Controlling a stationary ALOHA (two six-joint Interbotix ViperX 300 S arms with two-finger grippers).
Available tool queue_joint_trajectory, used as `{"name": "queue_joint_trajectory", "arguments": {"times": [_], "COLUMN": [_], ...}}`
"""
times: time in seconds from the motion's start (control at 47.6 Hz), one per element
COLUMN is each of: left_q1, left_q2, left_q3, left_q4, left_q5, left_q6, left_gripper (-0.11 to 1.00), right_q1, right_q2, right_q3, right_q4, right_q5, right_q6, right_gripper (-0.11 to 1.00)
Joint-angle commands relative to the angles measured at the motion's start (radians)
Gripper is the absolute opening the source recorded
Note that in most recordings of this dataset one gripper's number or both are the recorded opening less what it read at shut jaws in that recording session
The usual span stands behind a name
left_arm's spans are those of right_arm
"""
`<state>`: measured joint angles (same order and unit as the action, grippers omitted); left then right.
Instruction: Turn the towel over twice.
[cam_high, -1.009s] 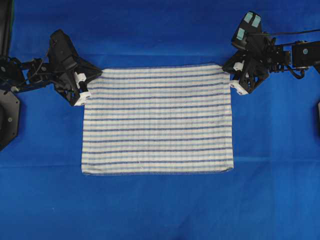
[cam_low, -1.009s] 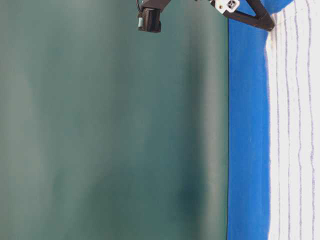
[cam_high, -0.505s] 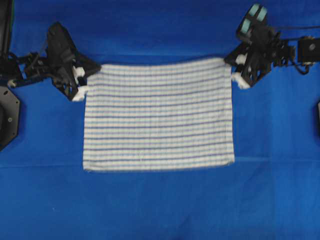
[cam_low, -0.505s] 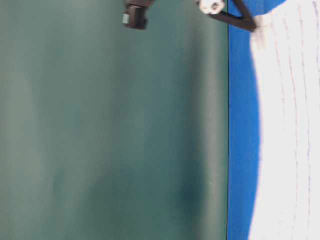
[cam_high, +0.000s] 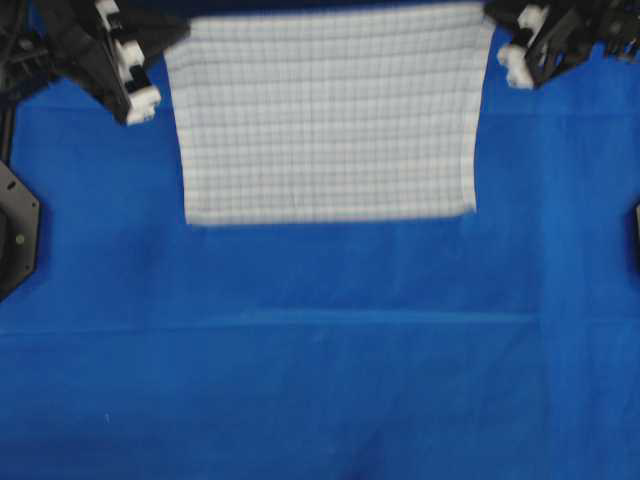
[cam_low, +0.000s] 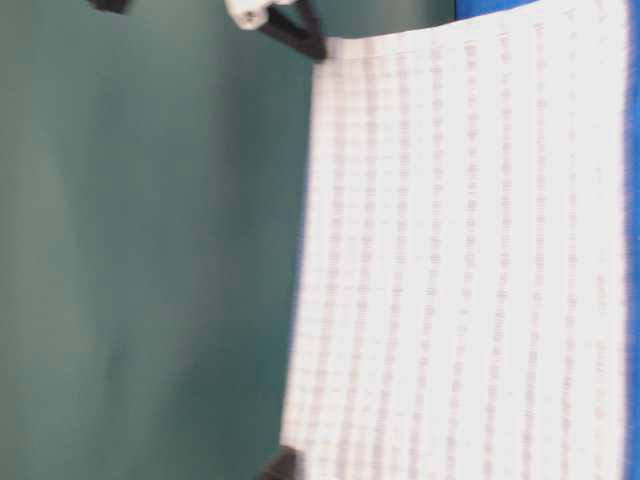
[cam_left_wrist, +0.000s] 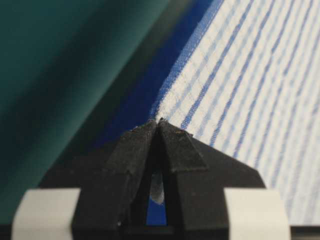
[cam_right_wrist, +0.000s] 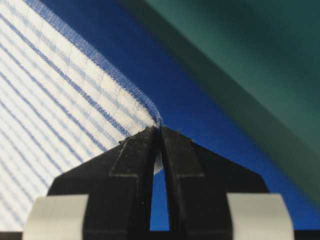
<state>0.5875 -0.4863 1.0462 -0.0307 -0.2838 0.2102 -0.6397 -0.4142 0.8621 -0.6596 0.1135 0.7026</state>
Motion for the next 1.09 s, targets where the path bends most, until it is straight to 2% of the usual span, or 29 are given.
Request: {"name": "queue_joint_trajectory", "arguments": {"times": [0.0,0.231,0.421,0.652,0.799,0.925,1.072], "left_q1": [0.011,0.009,0.0,-0.002,-0.006,-0.023,-0.109], "left_q2": [-0.058,-0.164,-0.21,-0.199,-0.179,-0.149,-0.083], "left_q3": [-0.063,-0.133,-0.124,-0.126,-0.11,-0.066,0.017], "left_q4": [0.002,0.002,0.002,0.002,0.002,0.003,0.002], "left_q5": [0.032,0.163,0.17,0.176,0.183,0.186,0.17], "left_q6": [0.009,0.014,0.014,0.014,0.012,0.006,-0.043], "left_gripper": [0.01,0.01,0.01,0.01,0.01,0.01,0.01], "right_q1": [-0.006,0.003,0.025,0.052,0.087,0.17,0.281], "right_q2": [-0.067,-0.172,-0.224,-0.23,-0.232,-0.229,-0.215], "right_q3": [-0.057,-0.098,-0.106,-0.104,-0.097,-0.061,0.026], "right_q4": [-0.017,-0.023,-0.023,-0.023,-0.017,0.012,0.1], "right_q5": [0.041,0.08,0.104,0.143,0.209,0.301,0.331], "right_q6": [-0.002,-0.006,-0.018,-0.018,-0.008,-0.003,0.034], "right_gripper": [0.06,0.06,0.06,0.06,0.06,0.06,0.06]}}
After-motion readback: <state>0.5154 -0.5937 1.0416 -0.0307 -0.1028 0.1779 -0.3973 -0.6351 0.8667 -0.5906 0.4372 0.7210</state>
